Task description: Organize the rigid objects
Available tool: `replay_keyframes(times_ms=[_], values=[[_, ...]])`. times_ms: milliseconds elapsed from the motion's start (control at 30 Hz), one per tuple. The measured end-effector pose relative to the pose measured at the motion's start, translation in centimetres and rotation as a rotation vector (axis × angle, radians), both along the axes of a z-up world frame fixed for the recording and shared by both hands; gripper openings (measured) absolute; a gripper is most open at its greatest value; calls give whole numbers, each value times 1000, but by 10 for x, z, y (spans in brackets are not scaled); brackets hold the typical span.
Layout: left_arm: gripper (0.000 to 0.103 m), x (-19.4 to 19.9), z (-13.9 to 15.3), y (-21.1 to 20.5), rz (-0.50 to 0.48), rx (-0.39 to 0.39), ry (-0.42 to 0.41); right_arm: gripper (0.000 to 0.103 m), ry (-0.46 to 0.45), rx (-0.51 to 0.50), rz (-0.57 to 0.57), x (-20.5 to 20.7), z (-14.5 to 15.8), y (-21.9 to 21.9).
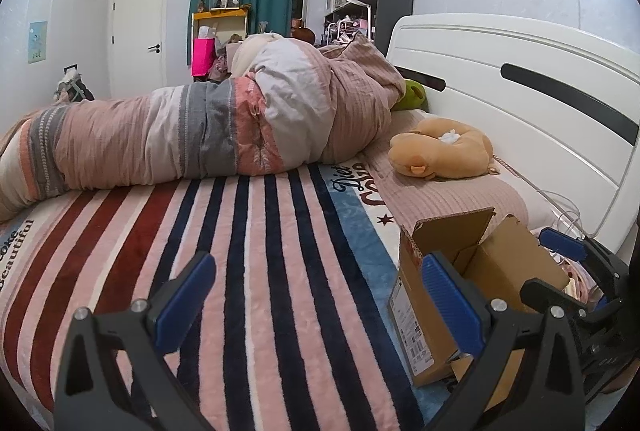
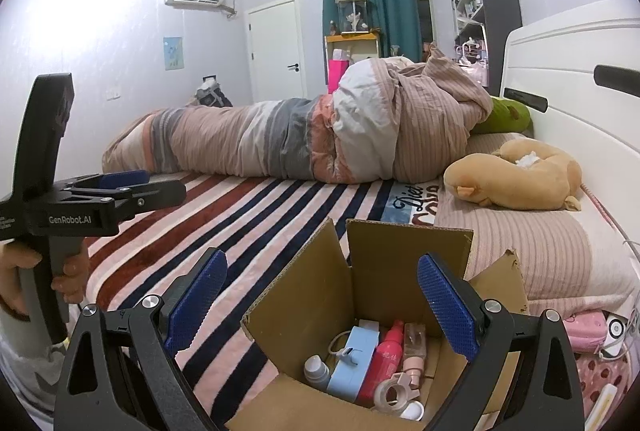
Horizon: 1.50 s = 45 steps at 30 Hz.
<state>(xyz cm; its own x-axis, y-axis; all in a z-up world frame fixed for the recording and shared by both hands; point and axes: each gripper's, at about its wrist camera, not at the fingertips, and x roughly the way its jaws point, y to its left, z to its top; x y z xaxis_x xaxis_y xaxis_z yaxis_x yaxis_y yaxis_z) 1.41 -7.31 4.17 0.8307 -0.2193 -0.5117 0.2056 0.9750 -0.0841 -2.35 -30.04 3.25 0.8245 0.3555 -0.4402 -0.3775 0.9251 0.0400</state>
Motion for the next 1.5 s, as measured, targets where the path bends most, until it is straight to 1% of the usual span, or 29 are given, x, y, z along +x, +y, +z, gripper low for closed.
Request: replay_keyframes(times_ms=[433, 733, 1500], values=[[102, 1, 0, 4, 9, 4, 7, 96, 5, 8, -3, 0, 0, -4], [102, 2, -3, 8, 17, 8, 15, 96, 7, 8, -15, -4, -2, 4], [102, 3, -2, 8, 15, 11, 15, 96, 8, 12, -21, -4, 0, 6]])
